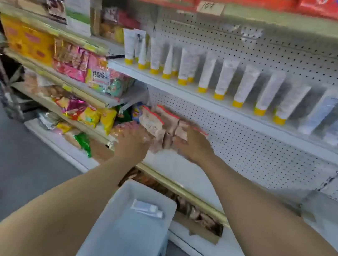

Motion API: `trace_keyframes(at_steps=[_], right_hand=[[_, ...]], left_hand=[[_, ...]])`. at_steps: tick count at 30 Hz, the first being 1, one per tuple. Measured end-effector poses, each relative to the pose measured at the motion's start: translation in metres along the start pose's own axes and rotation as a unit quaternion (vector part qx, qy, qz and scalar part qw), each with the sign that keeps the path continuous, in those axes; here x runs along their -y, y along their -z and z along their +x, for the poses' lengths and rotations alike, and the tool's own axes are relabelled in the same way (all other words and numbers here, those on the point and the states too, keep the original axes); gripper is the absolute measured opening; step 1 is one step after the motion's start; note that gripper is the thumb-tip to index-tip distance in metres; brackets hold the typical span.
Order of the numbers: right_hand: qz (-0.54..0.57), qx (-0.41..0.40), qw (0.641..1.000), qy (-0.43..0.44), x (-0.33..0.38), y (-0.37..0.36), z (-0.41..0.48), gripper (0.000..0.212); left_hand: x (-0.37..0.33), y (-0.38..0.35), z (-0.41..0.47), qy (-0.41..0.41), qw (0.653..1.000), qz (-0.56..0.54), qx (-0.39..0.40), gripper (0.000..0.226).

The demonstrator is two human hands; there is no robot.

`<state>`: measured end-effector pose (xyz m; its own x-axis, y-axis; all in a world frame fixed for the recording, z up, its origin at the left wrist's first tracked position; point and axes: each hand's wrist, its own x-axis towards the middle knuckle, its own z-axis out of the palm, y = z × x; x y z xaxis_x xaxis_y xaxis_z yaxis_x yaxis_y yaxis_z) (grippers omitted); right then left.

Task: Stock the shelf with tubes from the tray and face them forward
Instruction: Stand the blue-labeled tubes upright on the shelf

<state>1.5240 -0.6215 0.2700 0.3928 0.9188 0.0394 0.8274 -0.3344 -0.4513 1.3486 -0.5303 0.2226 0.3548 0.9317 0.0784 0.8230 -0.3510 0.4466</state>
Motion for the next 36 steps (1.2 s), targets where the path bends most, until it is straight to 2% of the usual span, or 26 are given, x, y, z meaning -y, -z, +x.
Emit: trace_keyframes(at_steps=[3,9,12,15,17,23,27,30,32,34,36], right_hand=[[-0.005,0.058,0.998,-0.004,-0.008,-0.065,0.028,0.077],[0.016,0.179,0.982,-0.058,-0.057,-0.199,0.060,0.055],[0.047,0.235,0.968,-0.080,-0.088,-0.273,0.072,0.046],[0.061,0.296,0.945,-0.125,-0.120,-0.340,0.079,0.061],[0.054,0.310,0.939,-0.138,-0.140,-0.376,0.083,0.061],[0.030,0.307,0.938,-0.158,-0.186,-0.454,0.100,0.063],[-0.031,0.315,0.942,-0.109,-0.197,-0.486,0.090,0.048],[-0.031,0.245,0.966,-0.074,-0.198,-0.501,0.071,0.038],[-0.029,0.173,0.978,-0.115,-0.200,-0.505,0.067,0.038],[-0.073,0.154,0.974,-0.149,-0.202,-0.506,0.071,0.042],[-0.110,0.168,0.968,-0.148,-0.206,-0.509,0.078,0.043]], left_hand=[[0.050,-0.038,0.018,0.052,0.997,0.033,0.052,0.069],[0.132,-0.139,0.020,0.154,0.978,-0.003,0.138,0.075],[0.158,-0.194,0.017,0.199,0.966,-0.032,0.160,0.060],[0.176,-0.249,0.017,0.247,0.949,-0.054,0.188,0.056],[0.187,-0.283,0.018,0.271,0.938,-0.066,0.207,0.057],[0.213,-0.360,0.018,0.314,0.912,-0.089,0.248,0.060],[0.220,-0.393,0.013,0.355,0.890,-0.119,0.260,0.061],[0.223,-0.411,0.007,0.404,0.865,-0.155,0.256,0.062],[0.224,-0.421,0.003,0.426,0.851,-0.169,0.257,0.062],[0.225,-0.428,0.000,0.435,0.845,-0.172,0.259,0.062],[0.227,-0.435,0.000,0.439,0.847,-0.161,0.252,0.061]])
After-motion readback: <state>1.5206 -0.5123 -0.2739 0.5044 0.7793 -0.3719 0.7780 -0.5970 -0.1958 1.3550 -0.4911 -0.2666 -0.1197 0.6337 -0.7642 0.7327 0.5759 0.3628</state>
